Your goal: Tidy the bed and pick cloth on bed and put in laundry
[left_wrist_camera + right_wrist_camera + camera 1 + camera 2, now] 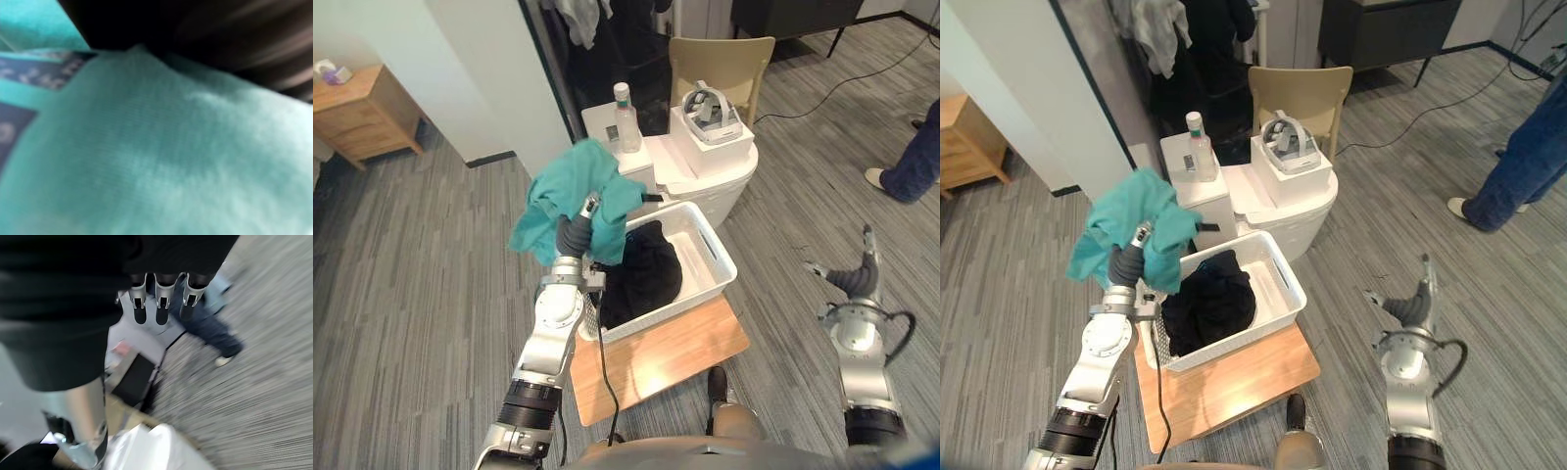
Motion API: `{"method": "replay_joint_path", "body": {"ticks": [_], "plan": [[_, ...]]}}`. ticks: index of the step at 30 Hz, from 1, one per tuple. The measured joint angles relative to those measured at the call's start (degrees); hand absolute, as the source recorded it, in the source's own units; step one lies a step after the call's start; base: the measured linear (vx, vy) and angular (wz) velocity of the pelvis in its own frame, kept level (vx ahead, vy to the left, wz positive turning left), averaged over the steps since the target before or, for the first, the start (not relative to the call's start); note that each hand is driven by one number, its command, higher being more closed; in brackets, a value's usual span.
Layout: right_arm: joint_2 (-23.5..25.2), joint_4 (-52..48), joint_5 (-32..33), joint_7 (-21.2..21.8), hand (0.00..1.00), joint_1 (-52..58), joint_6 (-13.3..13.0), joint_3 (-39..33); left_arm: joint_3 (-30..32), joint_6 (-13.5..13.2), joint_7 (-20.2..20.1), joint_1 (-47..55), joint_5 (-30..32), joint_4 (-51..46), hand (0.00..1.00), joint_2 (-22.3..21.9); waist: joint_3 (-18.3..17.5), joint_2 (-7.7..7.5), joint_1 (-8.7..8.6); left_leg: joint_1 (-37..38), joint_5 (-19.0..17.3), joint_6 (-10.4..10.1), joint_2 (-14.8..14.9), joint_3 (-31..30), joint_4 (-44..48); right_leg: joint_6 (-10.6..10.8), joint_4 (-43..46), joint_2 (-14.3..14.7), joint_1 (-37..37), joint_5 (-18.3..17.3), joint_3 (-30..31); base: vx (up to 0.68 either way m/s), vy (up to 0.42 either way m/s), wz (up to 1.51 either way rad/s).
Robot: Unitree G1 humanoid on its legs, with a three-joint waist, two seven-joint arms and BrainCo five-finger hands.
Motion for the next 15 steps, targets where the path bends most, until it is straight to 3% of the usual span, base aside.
{"method": "replay_joint_path", "body": {"ticks": [8, 11, 14, 15], "plan": [[4.60, 1.34, 4.01, 0.45, 0.00, 9.02, 0.01, -1.49, -0.84, 3.25, -1.29, -4.17, 6.60, 17.61, 1.00, -0.15, -0.13, -0.23, -1.55, 1.87, 0.07, -0.23, -0.54, 3.04, -1.71, -0.11, 0.21, 0.48, -0.61, 0.34, 2.88, 0.02, 0.007, -0.18], [6.76, 1.72, 5.27, 1.70, 0.00, 11.23, -0.09, -1.20, -0.49, 4.38, -1.14, -6.11, 10.30, 26.59, 1.00, 0.05, -0.07, -0.84, -2.92, 1.90, -0.13, -0.20, -0.82, 3.77, -1.72, -0.03, 0.10, 0.37, -1.02, 0.54, 3.58, -0.01, 0.002, -0.13], [7.58, 1.97, 7.37, 2.57, 0.00, 11.63, -0.28, -0.52, -0.51, 5.28, -0.92, -8.35, 11.91, 33.60, 1.00, 0.09, 0.10, -1.53, -3.20, 1.59, -0.26, -0.18, -1.05, 5.06, -1.67, -0.17, -0.03, 0.44, -2.22, 0.90, 4.73, -0.03, -0.016, -0.21], [7.63, 1.97, 7.67, 2.83, 0.00, 11.76, -0.31, -0.19, -0.50, 5.45, -0.82, -9.21, 12.61, 36.27, 0.00, 0.09, 0.25, -1.75, -3.53, 1.50, -0.26, -0.18, -1.14, 5.43, -1.65, -0.19, -0.03, 0.46, -2.71, 1.02, 5.13, -0.02, -0.025, -0.21]]}}
